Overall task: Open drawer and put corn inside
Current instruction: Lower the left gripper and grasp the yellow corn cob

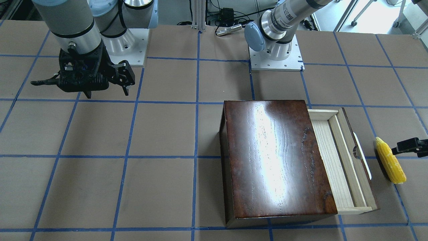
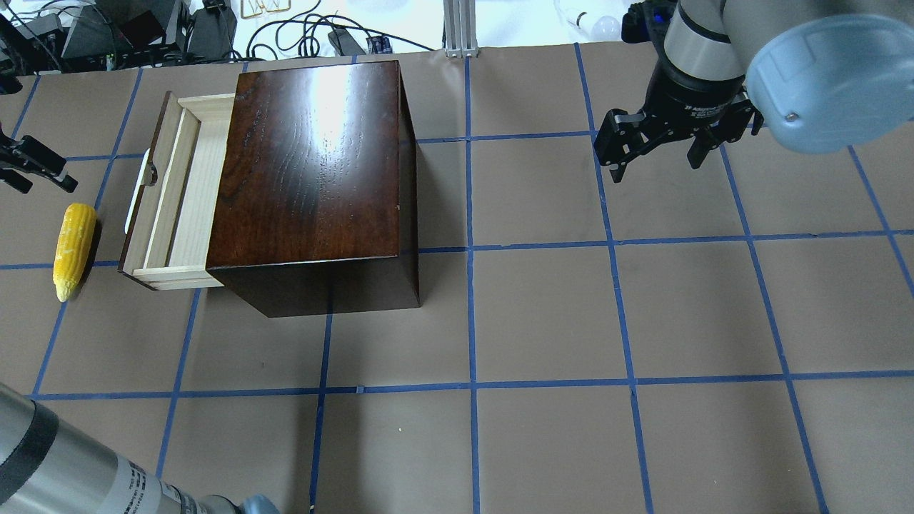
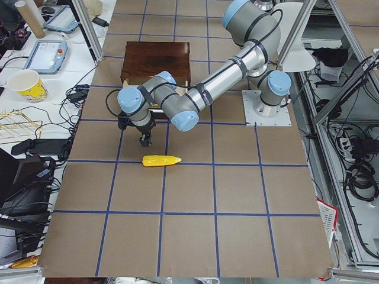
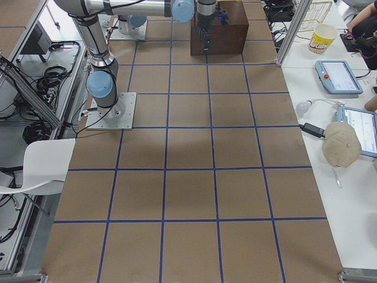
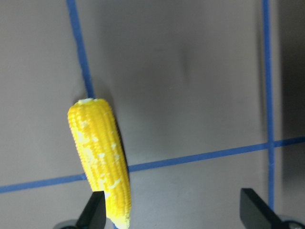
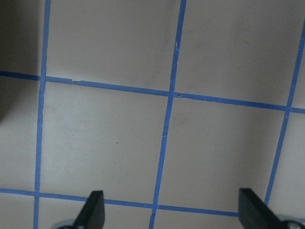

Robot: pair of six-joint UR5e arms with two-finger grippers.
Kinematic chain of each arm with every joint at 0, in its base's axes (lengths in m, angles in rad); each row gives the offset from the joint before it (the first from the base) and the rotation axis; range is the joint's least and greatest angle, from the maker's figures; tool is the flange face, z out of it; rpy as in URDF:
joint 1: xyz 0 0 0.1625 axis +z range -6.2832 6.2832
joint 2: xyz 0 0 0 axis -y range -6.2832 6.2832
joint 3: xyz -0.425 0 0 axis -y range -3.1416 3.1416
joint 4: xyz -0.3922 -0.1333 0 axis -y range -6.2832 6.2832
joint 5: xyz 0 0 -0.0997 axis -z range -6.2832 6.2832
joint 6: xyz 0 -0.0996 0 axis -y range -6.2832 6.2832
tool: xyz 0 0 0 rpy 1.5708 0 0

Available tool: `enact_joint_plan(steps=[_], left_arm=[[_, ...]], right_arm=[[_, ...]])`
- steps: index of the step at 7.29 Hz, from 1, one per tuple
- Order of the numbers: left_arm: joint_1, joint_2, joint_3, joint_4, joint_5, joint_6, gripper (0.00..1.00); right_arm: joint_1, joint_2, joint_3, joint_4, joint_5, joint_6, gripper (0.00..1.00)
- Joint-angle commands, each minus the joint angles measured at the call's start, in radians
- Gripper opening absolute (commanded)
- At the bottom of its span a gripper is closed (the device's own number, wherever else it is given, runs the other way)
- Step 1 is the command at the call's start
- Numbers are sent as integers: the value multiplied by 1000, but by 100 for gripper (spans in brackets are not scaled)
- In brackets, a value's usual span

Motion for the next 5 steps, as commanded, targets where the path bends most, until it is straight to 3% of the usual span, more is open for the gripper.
enact_joint_plan(steps=[1,5], left_arm=[[2,-33,-8,11,32,-65,100],[16,-112,-49,170,84,-75,100]], right_arm=[[-2,0,0,0,0,0,100],[1,1,0,0,0,0,100]])
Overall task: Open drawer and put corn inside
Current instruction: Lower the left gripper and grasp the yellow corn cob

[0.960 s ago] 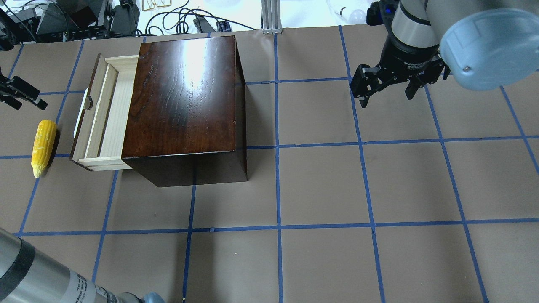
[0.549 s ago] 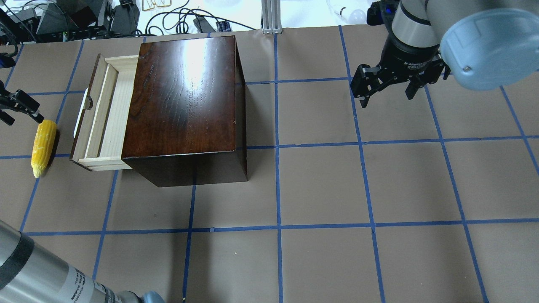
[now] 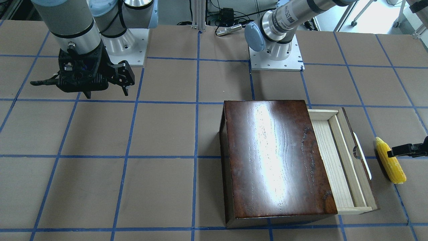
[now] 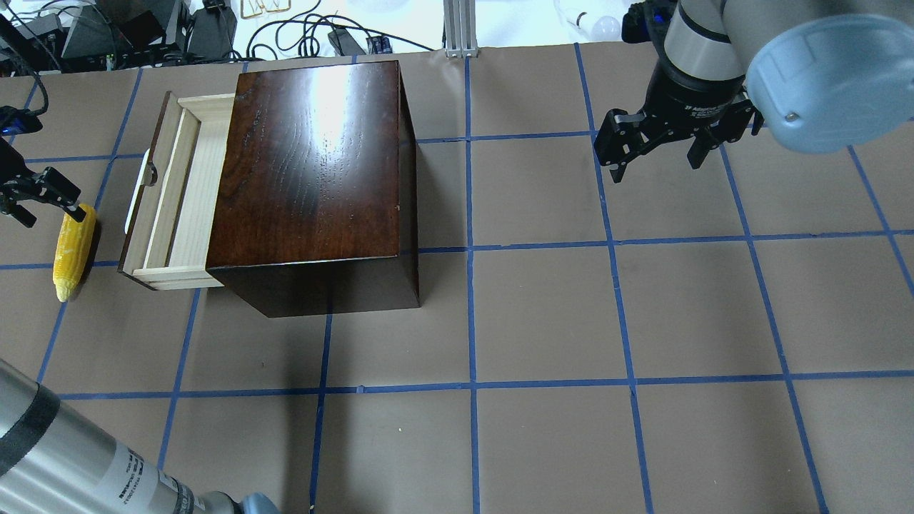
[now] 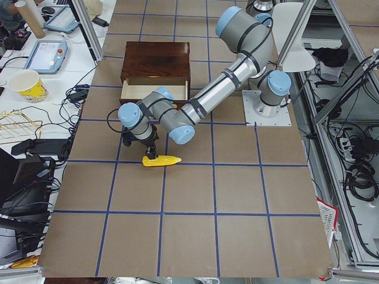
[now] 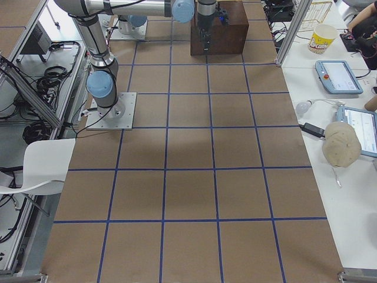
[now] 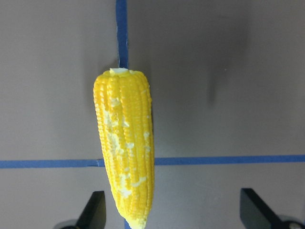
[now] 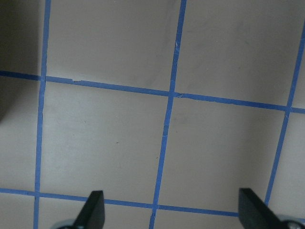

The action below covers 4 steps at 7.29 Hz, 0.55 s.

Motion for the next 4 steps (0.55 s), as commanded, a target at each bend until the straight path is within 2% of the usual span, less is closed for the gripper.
enact_joint_plan(steps=[1,4], left_arm=[[7,-46,-4,53,18,-3,100],[7,-93,-1,113,20,1,98]], right_arm=[[1,1,0,0,0,0,100],[-3,1,0,0,0,0,100]])
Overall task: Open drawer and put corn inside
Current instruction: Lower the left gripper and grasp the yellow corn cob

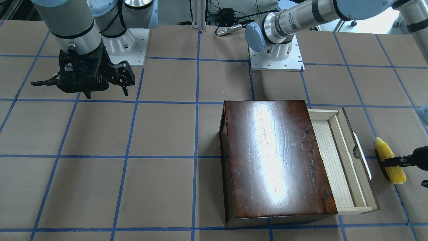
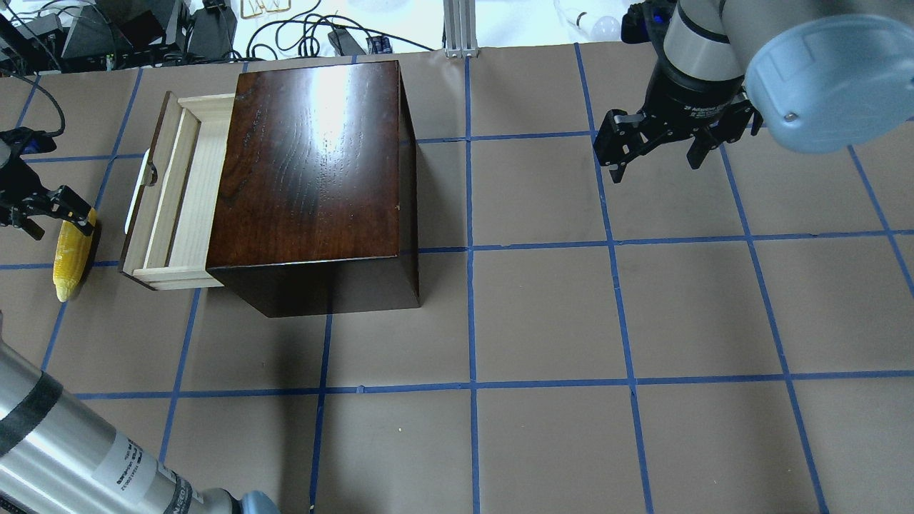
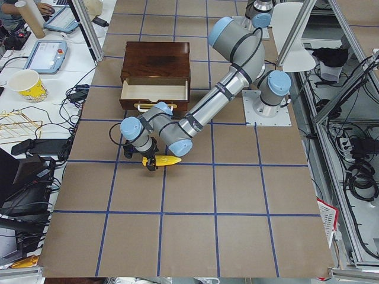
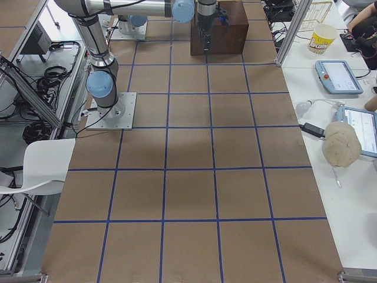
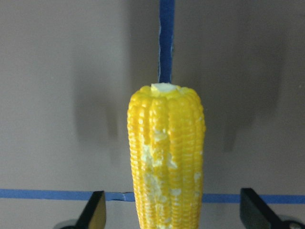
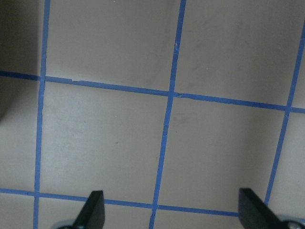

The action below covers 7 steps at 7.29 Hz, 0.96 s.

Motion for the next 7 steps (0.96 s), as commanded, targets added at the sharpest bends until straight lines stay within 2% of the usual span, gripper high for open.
enact_joint_plan(steps=[1,2,5,7], left_arm=[[0,-19,4,16,3,0,38],[0,-19,4,13,-3,0,2],[-9,21,13,1,-6,1,0],[-33,73,57,-68,-8,1,0]], right_arm=[[-1,0,0,0,0,0,100],[-1,-1,0,0,0,0,100],[3,-1,0,0,0,0,100],[3,-1,0,0,0,0,100]])
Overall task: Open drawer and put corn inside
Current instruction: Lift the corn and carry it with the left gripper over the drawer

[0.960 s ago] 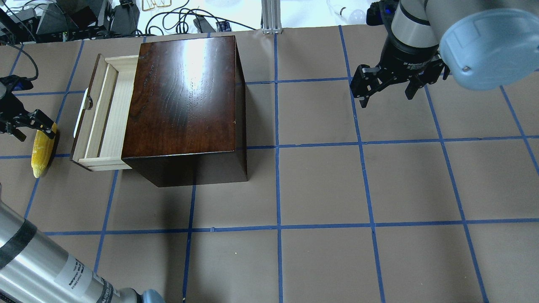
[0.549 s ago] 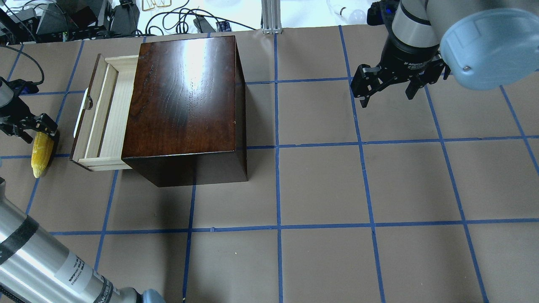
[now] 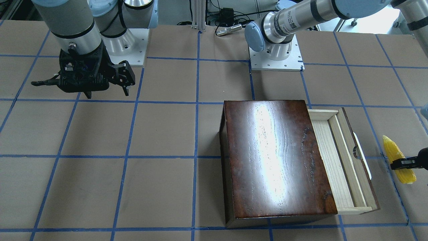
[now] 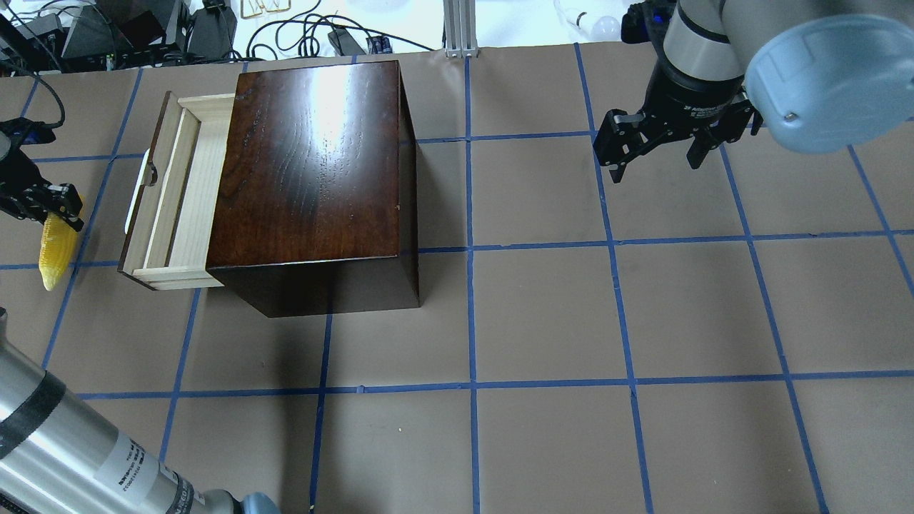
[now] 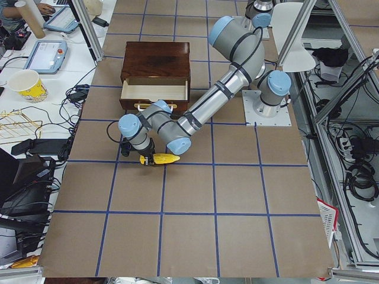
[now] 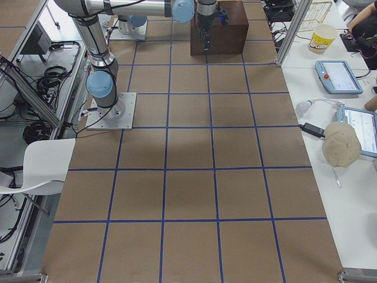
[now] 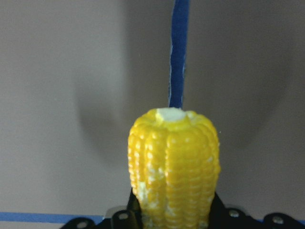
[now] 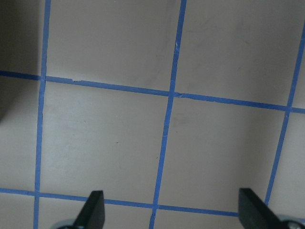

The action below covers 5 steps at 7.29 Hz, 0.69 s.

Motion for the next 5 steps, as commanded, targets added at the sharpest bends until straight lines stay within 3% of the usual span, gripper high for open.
enact_joint_plan(steps=[1,5], left_arm=[[-46,61,55,-90,0,0,0],[-153,185,159,-293,-28,-1,0]], right_arm=[[0,1,0,0,0,0,100],[-3,-1,0,0,0,0,100]])
